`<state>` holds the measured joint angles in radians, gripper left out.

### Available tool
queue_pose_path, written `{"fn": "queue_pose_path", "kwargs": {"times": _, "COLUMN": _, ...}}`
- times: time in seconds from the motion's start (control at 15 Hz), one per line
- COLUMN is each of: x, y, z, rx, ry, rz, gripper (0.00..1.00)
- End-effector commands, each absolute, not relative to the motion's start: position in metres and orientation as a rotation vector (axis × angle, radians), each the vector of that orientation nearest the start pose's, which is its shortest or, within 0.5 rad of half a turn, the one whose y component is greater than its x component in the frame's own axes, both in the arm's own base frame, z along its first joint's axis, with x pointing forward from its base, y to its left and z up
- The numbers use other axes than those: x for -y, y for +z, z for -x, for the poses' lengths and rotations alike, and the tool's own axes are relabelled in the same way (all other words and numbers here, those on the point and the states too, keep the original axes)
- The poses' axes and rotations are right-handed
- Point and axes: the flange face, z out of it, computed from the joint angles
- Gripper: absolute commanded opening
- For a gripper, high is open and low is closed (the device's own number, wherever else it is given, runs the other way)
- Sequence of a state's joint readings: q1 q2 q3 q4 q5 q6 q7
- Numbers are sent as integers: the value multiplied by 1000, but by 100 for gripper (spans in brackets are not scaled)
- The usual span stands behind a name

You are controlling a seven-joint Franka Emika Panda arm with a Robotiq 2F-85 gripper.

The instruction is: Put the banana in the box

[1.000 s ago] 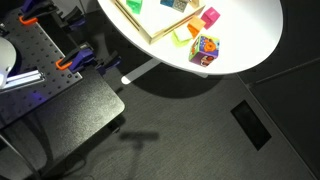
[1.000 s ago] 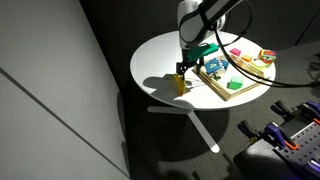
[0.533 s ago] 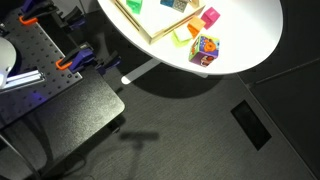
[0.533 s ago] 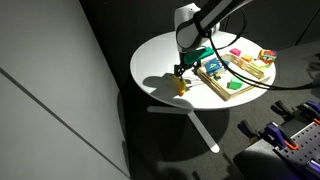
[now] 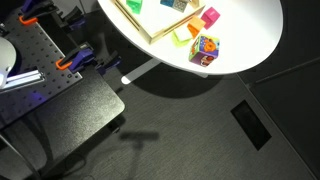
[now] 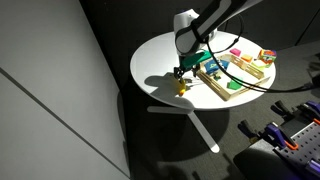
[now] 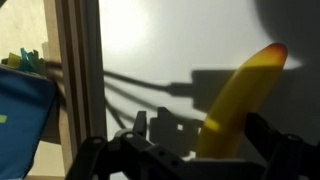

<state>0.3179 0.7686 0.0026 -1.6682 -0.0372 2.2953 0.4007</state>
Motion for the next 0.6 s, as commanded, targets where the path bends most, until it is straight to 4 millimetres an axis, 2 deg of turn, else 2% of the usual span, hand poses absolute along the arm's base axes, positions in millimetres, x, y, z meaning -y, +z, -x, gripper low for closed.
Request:
{"fn": "queue_pose_path", "kwargs": {"times": 0.0, "x": -212, "y": 140, "z": -637, "rx": -115, "ry": 170, "rz": 3223, "gripper": 100}}
{"fn": "queue_pose_path", "kwargs": {"times": 0.07, "x": -213, "y": 139, "z": -638, "rx": -115, "ry": 171, "rz": 3224, "gripper": 84}}
{"fn": "queue_pose_path", "kwargs": {"times": 0.13, "x": -213, "y": 138, "z": -638, "rx": -115, "ry": 171, "rz": 3226, "gripper": 74}}
{"fn": "queue_pose_path", "kwargs": {"times": 0.53, "x": -212, "y": 135, "z": -638, "rx": -121, "ry": 184, "rz": 3226, "gripper": 25}}
